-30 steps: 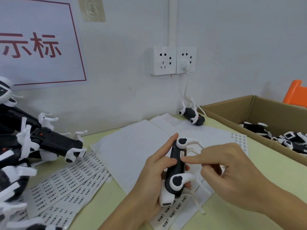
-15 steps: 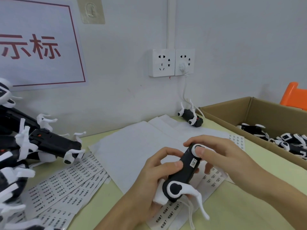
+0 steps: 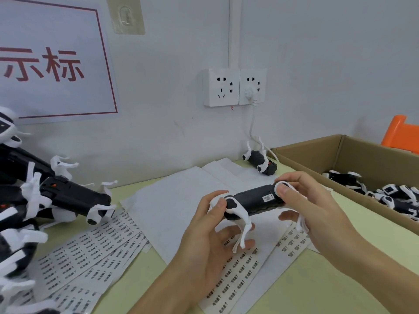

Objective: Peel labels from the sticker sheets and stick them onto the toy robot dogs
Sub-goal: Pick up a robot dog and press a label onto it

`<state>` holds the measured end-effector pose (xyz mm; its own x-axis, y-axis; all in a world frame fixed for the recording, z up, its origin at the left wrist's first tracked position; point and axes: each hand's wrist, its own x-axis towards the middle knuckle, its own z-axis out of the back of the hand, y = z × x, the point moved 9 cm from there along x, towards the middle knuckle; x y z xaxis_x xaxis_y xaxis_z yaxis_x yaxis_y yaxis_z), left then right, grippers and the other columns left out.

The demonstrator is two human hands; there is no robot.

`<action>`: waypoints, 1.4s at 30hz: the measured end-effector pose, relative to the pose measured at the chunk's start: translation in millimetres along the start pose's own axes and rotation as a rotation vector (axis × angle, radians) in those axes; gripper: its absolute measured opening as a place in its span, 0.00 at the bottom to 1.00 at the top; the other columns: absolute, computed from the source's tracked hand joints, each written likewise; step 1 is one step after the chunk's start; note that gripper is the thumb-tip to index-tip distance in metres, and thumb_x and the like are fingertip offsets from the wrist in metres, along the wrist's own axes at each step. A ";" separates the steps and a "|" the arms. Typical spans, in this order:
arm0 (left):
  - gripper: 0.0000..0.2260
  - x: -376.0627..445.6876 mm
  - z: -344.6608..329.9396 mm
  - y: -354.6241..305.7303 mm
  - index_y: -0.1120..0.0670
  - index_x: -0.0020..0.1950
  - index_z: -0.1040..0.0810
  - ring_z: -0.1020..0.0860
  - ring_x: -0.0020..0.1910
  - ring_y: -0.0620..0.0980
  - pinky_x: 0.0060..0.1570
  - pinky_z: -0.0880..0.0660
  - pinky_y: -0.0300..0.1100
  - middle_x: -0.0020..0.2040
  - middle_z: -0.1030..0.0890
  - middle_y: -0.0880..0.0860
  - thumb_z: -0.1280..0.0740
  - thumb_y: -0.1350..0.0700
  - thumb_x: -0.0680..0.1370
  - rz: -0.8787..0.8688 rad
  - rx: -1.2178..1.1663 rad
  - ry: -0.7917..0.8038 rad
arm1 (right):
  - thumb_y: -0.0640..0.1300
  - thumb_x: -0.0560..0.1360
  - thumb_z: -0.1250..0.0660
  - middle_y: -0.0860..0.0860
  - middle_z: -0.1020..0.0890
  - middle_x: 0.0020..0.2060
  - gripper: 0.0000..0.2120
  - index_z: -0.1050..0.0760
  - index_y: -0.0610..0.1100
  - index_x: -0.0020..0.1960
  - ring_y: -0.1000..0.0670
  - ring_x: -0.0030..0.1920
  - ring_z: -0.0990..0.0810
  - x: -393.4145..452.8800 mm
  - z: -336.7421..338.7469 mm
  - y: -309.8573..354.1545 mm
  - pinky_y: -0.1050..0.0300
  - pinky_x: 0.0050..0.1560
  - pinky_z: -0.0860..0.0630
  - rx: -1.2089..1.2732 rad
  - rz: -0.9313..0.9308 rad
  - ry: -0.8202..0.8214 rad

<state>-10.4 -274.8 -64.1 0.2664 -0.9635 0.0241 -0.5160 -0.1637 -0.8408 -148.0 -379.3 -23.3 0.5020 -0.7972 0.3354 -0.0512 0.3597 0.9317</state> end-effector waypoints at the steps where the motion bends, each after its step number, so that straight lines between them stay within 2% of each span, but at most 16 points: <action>1: 0.14 0.4 0.6 0.1 0.49 0.51 0.18 0.18 0.49 0.63 0.42 0.19 0.50 0.53 0.17 0.59 0.29 0.46 0.68 -0.002 0.001 -0.003 | 0.62 0.72 0.29 0.53 0.16 0.48 0.12 0.21 0.57 0.51 0.50 0.47 0.16 0.0 -0.2 0.1 0.55 0.46 0.23 -0.001 0.002 0.001; 5: 0.13 1.8 1.9 1.5 0.48 0.51 0.18 0.18 0.48 0.62 0.42 0.19 0.49 0.52 0.17 0.59 0.29 0.45 0.69 -0.007 0.008 0.000 | 0.61 0.72 0.32 0.53 0.16 0.49 0.11 0.21 0.57 0.51 0.51 0.48 0.16 0.3 0.0 -2.1 0.58 0.43 0.22 -0.016 -0.003 0.001; 7: 0.15 1.6 1.7 1.0 0.48 0.51 0.19 0.18 0.48 0.61 0.41 0.19 0.48 0.52 0.17 0.58 0.28 0.45 0.68 -0.014 0.012 0.005 | 0.60 0.72 0.33 0.53 0.16 0.49 0.11 0.21 0.57 0.51 0.51 0.49 0.16 1.1 0.2 -4.3 0.57 0.44 0.23 -0.010 -0.014 0.008; 9: 0.16 1.4 1.3 0.2 0.48 0.52 0.19 0.20 0.47 0.61 0.40 0.19 0.47 0.50 0.16 0.57 0.27 0.44 0.67 -0.025 0.026 0.012 | 0.62 0.73 0.29 0.52 0.16 0.50 0.12 0.21 0.56 0.51 0.49 0.50 0.16 0.9 -0.7 -6.1 0.56 0.46 0.23 0.010 -0.032 0.015; 11: 0.17 1.0 0.1 -1.2 0.49 0.53 0.19 0.20 0.46 0.59 0.39 0.20 0.46 0.49 0.16 0.56 0.22 0.45 0.68 -0.036 0.043 0.023 | 0.63 0.71 0.32 0.49 0.16 0.50 0.15 0.20 0.55 0.50 0.48 0.50 0.16 0.3 -1.6 -9.4 0.53 0.47 0.24 0.045 -0.065 0.011; 14: 0.20 -0.1 -1.8 -1.5 0.50 0.55 0.18 0.18 0.44 0.56 0.40 0.20 0.45 0.50 0.16 0.56 0.23 0.40 0.68 -0.039 0.069 0.054 | 0.56 0.78 0.37 0.43 0.15 0.49 0.16 0.19 0.45 0.53 0.44 0.46 0.14 -0.9 -3.7 -19.2 0.51 0.42 0.22 0.144 -0.167 -0.008; 17: 0.19 -0.4 -2.5 -1.4 0.52 0.53 0.16 0.18 0.44 0.56 0.41 0.21 0.46 0.50 0.17 0.57 0.24 0.43 0.67 -0.050 0.084 0.072 | 0.50 0.81 0.39 0.37 0.16 0.48 0.18 0.21 0.36 0.57 0.37 0.40 0.15 -4.6 -7.8 -32.2 0.50 0.34 0.23 0.270 -0.329 -0.011; 19: 0.19 0.0 -2.4 -2.1 0.52 0.53 0.15 0.18 0.44 0.56 0.40 0.21 0.46 0.49 0.17 0.57 0.24 0.44 0.67 -0.052 0.074 0.063 | 0.50 0.81 0.39 0.34 0.17 0.51 0.20 0.24 0.34 0.61 0.34 0.40 0.17 -6.6 -9.8 -36.1 0.47 0.36 0.24 0.304 -0.382 -0.005; 22: 0.19 0.4 -2.6 -3.2 0.51 0.56 0.16 0.19 0.45 0.56 0.40 0.21 0.46 0.50 0.17 0.57 0.23 0.43 0.70 -0.049 0.077 0.047 | 0.50 0.81 0.39 0.33 0.19 0.56 0.20 0.25 0.35 0.63 0.35 0.40 0.16 -6.6 -9.2 -37.6 0.47 0.38 0.24 0.337 -0.380 -0.016; 25: 0.19 1.2 -0.3 -1.7 0.51 0.60 0.18 0.17 0.50 0.58 0.43 0.19 0.48 0.53 0.16 0.56 0.25 0.45 0.72 -0.029 0.043 0.004 | 0.49 0.79 0.37 0.26 0.24 0.55 0.18 0.23 0.36 0.60 0.36 0.48 0.16 -3.1 -4.8 -30.3 0.50 0.44 0.24 0.298 -0.306 -0.030; 26: 0.21 1.6 1.8 0.2 0.52 0.60 0.20 0.17 0.52 0.61 0.45 0.18 0.49 0.55 0.16 0.57 0.26 0.45 0.70 -0.011 0.012 -0.024 | 0.50 0.76 0.34 0.28 0.22 0.54 0.17 0.22 0.39 0.58 0.38 0.50 0.16 -1.2 -3.6 -25.3 0.51 0.46 0.24 0.284 -0.255 -0.023; 29: 0.21 2.1 4.1 2.8 0.53 0.58 0.22 0.19 0.58 0.66 0.47 0.17 0.53 0.57 0.16 0.58 0.29 0.46 0.69 0.013 -0.046 -0.070 | 0.50 0.65 0.22 0.43 0.17 0.51 0.14 0.19 0.49 0.48 0.45 0.49 0.17 1.9 -2.0 -12.8 0.52 0.48 0.24 0.227 -0.121 -0.006; 30: 0.22 2.0 3.6 2.8 0.53 0.59 0.22 0.19 0.58 0.65 0.48 0.17 0.54 0.57 0.16 0.57 0.28 0.46 0.68 0.013 -0.049 -0.072 | 0.50 0.65 0.22 0.46 0.17 0.51 0.13 0.19 0.51 0.48 0.46 0.49 0.16 1.8 -1.3 -12.0 0.51 0.49 0.24 0.192 -0.088 -0.004; 33: 0.27 2.1 3.6 1.3 0.52 0.62 0.23 0.17 0.55 0.61 0.48 0.18 0.54 0.56 0.15 0.56 0.27 0.45 0.65 0.006 -0.045 -0.080 | 0.60 0.64 0.27 0.52 0.17 0.51 0.18 0.20 0.54 0.51 0.47 0.49 0.15 0.0 -2.3 -10.7 0.49 0.52 0.22 0.116 -0.018 0.009; 38: 0.29 3.6 10.5 1.2 0.53 0.60 0.22 0.16 0.54 0.62 0.42 0.18 0.48 0.56 0.15 0.57 0.25 0.44 0.62 -0.013 -0.034 -0.123 | 0.64 0.67 0.32 0.56 0.18 0.51 0.19 0.23 0.57 0.54 0.49 0.50 0.16 -0.7 -6.1 -0.5 0.52 0.47 0.19 -0.077 0.060 0.125; 42: 0.27 4.3 14.2 -0.2 0.52 0.57 0.19 0.15 0.52 0.61 0.41 0.19 0.46 0.54 0.15 0.58 0.24 0.42 0.61 -0.039 0.032 -0.150 | 0.57 0.72 0.32 0.55 0.18 0.54 0.14 0.21 0.57 0.57 0.47 0.50 0.15 0.5 -1.3 3.0 0.41 0.56 0.22 -0.153 0.046 0.199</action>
<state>2.4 -275.9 -71.5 0.4055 -0.9138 -0.0216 -0.4768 -0.1913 -0.8579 -146.8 -377.9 -20.5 0.6627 -0.6730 0.3285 0.0458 0.4742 0.8792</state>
